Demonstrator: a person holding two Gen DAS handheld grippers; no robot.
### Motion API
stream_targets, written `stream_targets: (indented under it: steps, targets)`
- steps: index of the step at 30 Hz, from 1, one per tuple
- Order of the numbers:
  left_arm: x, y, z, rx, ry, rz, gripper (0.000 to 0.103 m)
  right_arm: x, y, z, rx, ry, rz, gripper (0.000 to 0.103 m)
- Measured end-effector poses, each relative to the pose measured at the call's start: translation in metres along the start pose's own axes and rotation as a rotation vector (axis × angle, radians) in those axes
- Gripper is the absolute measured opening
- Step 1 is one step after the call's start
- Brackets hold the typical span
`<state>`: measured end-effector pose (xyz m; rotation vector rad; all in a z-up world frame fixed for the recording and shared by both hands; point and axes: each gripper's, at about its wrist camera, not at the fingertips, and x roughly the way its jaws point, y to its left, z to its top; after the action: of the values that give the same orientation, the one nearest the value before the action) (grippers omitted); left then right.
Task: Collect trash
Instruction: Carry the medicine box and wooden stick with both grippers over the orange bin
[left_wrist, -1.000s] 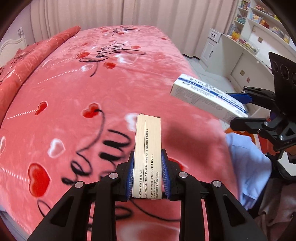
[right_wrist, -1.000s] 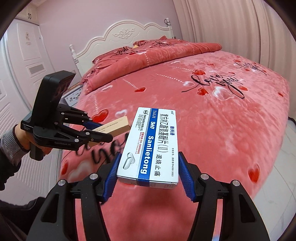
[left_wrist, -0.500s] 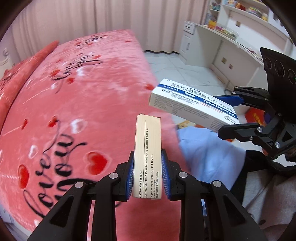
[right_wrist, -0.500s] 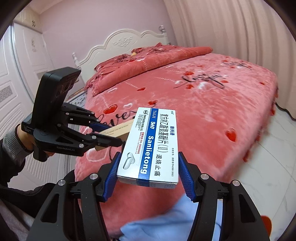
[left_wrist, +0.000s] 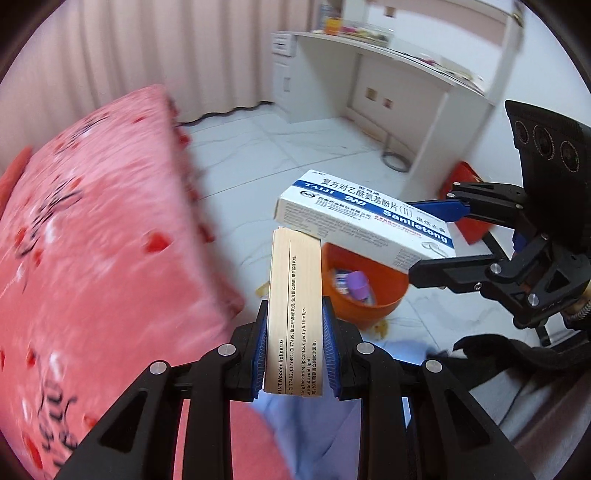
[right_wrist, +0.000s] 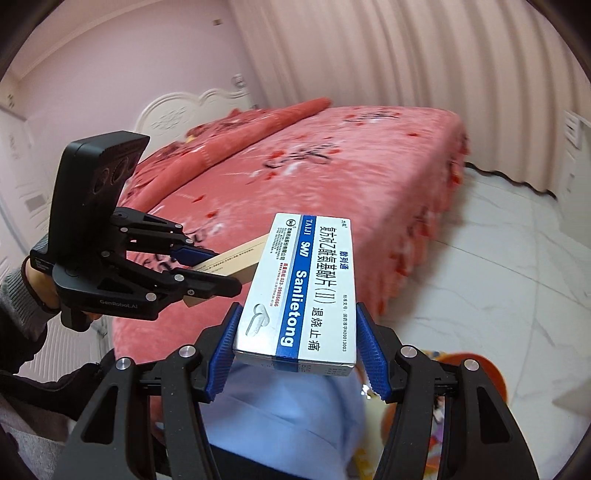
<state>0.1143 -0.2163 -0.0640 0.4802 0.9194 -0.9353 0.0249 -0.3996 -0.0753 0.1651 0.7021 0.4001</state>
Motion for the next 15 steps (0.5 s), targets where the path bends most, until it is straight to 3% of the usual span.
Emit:
stream_targets:
  steps: [15]
  targets:
    - [0.118,-0.071,0.072,0.115,0.081,-0.17,0.028,-0.06,-0.131,-0.062,0.234,-0.018,-0.21,0.06]
